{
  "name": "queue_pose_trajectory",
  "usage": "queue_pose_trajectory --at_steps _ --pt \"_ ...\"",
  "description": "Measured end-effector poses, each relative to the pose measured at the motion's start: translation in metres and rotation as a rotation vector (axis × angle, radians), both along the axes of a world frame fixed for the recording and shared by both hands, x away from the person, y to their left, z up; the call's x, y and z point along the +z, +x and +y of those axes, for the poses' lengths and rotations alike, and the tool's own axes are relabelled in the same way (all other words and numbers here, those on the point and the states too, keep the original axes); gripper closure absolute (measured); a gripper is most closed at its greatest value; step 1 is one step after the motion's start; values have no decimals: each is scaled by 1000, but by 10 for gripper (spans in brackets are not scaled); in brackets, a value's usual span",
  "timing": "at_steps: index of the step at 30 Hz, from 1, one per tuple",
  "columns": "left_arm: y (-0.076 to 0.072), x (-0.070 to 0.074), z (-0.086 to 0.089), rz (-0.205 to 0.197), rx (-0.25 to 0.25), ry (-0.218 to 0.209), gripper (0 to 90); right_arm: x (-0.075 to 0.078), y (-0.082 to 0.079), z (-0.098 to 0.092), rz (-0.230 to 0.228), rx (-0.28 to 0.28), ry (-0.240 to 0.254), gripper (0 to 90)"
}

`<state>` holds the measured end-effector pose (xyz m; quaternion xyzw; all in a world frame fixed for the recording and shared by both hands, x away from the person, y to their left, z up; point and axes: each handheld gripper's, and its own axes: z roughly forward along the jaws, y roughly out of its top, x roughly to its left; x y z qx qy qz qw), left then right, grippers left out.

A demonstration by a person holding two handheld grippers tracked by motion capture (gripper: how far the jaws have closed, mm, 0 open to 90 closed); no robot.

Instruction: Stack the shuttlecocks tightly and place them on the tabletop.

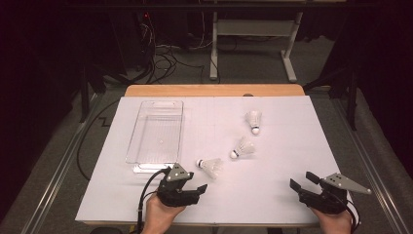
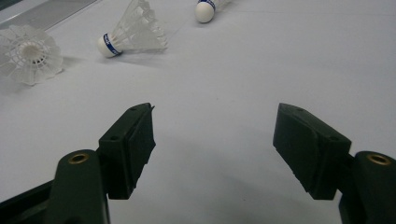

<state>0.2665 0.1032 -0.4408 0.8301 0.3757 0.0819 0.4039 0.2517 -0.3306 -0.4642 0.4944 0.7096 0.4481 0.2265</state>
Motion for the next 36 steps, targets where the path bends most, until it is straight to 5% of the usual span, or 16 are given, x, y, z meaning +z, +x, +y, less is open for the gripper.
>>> queue_pose_trajectory --at_steps 36 --pt "36 13 -27 30 10 33 367 -1 1 0 9 7 -2 298"
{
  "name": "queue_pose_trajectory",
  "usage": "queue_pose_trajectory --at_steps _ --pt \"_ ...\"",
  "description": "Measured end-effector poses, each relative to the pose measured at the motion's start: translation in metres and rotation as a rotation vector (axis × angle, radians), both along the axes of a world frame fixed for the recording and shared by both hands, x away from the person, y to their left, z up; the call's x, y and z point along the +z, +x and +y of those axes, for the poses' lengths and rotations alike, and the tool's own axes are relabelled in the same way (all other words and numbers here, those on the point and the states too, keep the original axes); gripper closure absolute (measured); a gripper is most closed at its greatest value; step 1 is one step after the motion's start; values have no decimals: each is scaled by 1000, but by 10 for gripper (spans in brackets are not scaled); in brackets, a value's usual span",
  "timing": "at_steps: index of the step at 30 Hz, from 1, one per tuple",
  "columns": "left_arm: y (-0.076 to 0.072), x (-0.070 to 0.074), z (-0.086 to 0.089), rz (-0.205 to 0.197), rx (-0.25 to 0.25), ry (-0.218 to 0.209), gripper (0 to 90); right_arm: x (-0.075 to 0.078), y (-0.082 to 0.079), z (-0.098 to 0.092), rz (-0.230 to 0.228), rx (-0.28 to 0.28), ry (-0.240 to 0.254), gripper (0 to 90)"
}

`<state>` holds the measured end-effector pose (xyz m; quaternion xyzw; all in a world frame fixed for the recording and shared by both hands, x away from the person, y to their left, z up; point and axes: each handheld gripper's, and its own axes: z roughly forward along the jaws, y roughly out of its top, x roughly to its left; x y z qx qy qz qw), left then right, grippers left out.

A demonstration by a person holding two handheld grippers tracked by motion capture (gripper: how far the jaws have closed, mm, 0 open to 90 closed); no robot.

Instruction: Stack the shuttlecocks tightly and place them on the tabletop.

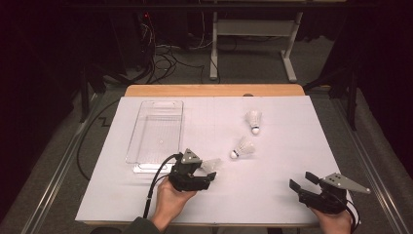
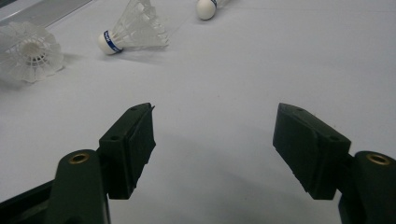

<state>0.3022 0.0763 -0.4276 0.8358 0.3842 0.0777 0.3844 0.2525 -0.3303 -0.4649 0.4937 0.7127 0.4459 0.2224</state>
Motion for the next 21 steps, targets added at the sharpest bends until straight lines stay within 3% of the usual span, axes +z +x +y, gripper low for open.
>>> queue_pose_trajectory --at_steps 21 --pt "20 1 -19 15 7 56 391 0 0 1 4 4 -1 298"
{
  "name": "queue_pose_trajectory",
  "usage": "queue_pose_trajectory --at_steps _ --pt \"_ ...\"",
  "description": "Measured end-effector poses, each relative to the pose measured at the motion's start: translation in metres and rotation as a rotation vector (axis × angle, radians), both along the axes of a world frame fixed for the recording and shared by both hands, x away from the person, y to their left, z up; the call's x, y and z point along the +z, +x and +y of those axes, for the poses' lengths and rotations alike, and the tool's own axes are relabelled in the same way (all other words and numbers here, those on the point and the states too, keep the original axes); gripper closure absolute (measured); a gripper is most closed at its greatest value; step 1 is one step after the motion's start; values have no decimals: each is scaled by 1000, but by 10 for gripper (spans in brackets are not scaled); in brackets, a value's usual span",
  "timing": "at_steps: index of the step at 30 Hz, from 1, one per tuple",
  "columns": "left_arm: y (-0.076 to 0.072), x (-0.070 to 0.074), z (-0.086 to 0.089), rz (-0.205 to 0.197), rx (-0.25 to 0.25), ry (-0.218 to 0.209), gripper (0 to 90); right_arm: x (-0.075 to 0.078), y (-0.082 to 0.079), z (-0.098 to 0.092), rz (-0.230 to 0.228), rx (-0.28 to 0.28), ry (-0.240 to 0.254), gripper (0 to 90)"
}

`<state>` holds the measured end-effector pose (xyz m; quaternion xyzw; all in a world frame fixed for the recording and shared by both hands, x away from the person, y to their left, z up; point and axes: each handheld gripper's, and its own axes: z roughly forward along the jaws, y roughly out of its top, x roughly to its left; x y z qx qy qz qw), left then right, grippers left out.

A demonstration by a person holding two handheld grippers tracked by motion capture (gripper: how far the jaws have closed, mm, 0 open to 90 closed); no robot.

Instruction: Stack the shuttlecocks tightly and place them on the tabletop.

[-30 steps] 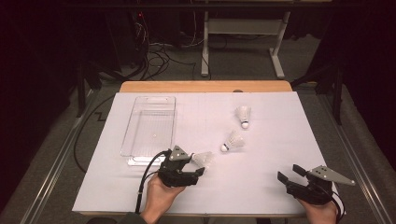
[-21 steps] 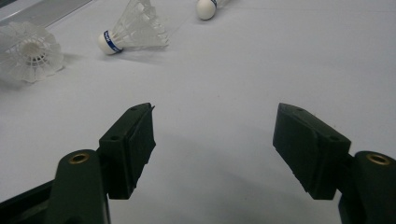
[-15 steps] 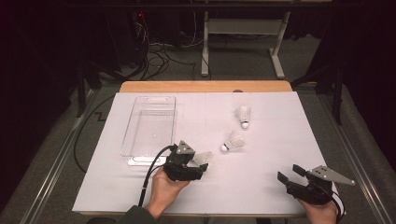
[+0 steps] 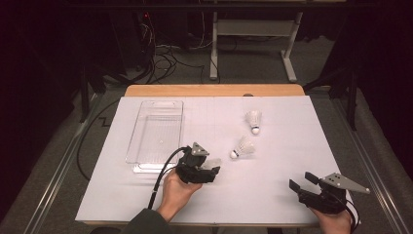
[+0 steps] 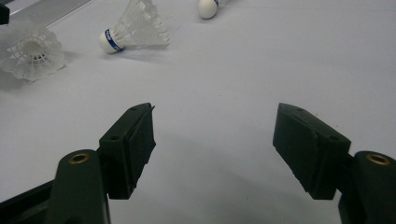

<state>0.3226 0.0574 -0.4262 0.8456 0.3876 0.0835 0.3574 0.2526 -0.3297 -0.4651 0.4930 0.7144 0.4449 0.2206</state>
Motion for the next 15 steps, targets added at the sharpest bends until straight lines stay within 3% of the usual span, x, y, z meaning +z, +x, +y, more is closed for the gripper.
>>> queue_pose_trajectory --at_steps 15 --pt "10 -1 -17 -8 26 53 425 0 0 0 2 4 0 299"
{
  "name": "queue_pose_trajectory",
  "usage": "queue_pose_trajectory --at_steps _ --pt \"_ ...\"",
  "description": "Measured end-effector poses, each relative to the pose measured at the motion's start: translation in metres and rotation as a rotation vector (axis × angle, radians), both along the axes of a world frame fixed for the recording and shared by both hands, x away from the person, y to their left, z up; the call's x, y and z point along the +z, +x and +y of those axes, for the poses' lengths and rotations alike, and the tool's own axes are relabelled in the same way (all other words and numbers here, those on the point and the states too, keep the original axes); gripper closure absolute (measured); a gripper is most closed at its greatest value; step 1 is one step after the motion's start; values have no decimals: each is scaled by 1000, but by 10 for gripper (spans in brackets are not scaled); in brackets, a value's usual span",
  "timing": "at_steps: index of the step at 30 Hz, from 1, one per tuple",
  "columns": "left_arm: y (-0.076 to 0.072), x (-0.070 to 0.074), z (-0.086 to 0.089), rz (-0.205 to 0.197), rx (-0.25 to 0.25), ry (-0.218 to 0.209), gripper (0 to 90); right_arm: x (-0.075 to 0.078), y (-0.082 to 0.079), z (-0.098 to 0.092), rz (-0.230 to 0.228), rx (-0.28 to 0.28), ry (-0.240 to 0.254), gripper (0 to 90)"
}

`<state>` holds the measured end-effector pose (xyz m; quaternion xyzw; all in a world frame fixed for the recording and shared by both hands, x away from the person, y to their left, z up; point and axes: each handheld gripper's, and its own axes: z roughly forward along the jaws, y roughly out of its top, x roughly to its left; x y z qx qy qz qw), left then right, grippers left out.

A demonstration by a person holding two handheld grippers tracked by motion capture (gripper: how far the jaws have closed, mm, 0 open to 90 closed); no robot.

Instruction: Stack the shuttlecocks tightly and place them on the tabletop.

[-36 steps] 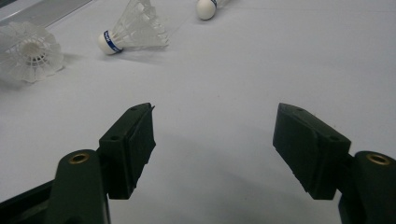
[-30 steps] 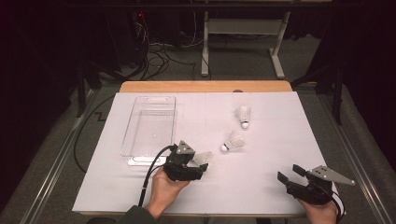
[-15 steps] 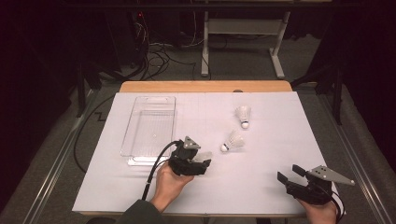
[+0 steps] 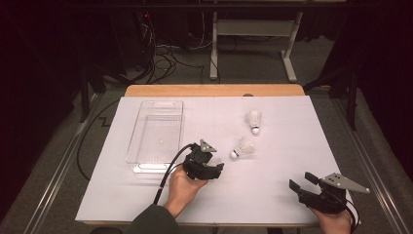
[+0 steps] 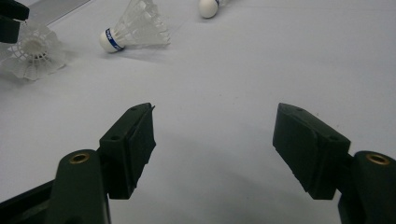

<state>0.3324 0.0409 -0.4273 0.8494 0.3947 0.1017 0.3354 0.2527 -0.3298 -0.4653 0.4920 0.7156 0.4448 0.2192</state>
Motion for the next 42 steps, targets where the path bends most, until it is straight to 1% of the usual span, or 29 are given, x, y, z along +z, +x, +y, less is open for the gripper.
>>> queue_pose_trajectory --at_steps 6,10,19,23,27,36,39,42 --pt "3 -3 -1 1 10 24 469 0 0 0 0 1 0 300" --pt "5 -4 0 10 15 17 498 0 0 0 0 1 1 301" --pt "6 -3 3 21 11 23 604 0 0 0 -6 3 2 302" --pt "6 -3 3 17 13 24 622 0 0 -1 -7 1 4 302" --pt "7 -3 3 21 7 19 657 0 0 -1 -7 2 4 302" --pt "8 -3 3 30 -15 16 789 0 0 -1 -7 4 4 302" --pt "8 -3 3 36 -19 19 821 0 0 -1 -7 5 4 302" --pt "9 -3 3 35 -29 34 837 0 0 0 -4 5 4 302"
